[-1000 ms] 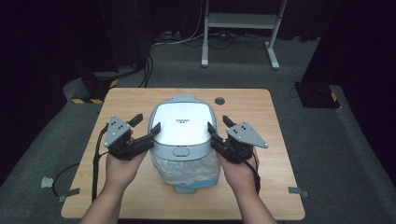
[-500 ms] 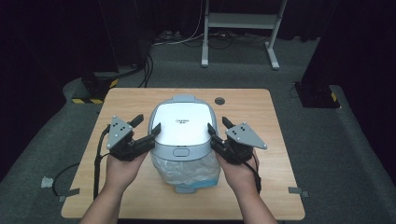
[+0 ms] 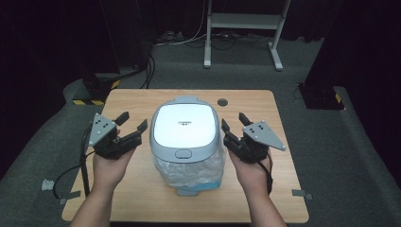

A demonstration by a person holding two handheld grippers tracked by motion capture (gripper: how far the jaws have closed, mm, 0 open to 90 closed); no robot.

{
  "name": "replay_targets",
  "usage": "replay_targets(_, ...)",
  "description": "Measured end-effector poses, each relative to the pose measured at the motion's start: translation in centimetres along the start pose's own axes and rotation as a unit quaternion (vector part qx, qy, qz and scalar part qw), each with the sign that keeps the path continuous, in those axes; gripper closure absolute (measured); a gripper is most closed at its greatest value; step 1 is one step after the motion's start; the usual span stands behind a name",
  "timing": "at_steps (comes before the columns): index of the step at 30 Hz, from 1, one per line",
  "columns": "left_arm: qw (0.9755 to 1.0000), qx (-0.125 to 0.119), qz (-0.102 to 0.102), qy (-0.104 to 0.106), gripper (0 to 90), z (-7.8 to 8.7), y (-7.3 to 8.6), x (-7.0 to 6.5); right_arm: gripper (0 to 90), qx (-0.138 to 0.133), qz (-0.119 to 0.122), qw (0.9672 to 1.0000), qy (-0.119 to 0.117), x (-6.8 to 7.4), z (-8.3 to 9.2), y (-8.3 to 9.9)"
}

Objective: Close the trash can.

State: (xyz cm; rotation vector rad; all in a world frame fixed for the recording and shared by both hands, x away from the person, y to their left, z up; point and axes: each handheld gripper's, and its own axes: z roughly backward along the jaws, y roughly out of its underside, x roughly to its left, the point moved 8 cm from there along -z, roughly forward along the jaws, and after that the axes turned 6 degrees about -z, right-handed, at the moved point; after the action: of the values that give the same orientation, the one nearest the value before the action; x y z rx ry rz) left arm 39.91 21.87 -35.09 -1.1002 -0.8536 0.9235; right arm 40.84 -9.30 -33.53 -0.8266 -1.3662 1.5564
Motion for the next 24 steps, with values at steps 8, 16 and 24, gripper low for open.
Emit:
replay_targets(8,0.9961,0.079,0.037,-0.012,31.3,-1.4,8.3,3.6,41.6,0.041,-0.018,0.9982,0.040,-4.2,-1.1,5.5)
replay_targets(16,0.9849,0.168,0.040,-0.017,31.6,-2.6,16.1,4.5,44.2,0.110,-0.020,0.9907,0.078,-7.3,-2.4,12.8)
replay_targets(24,0.9676,0.252,0.013,-0.005,29.6,-3.7,22.3,3.4,45.7,0.175,-0.034,0.9798,0.091,-9.0,-2.3,18.7)
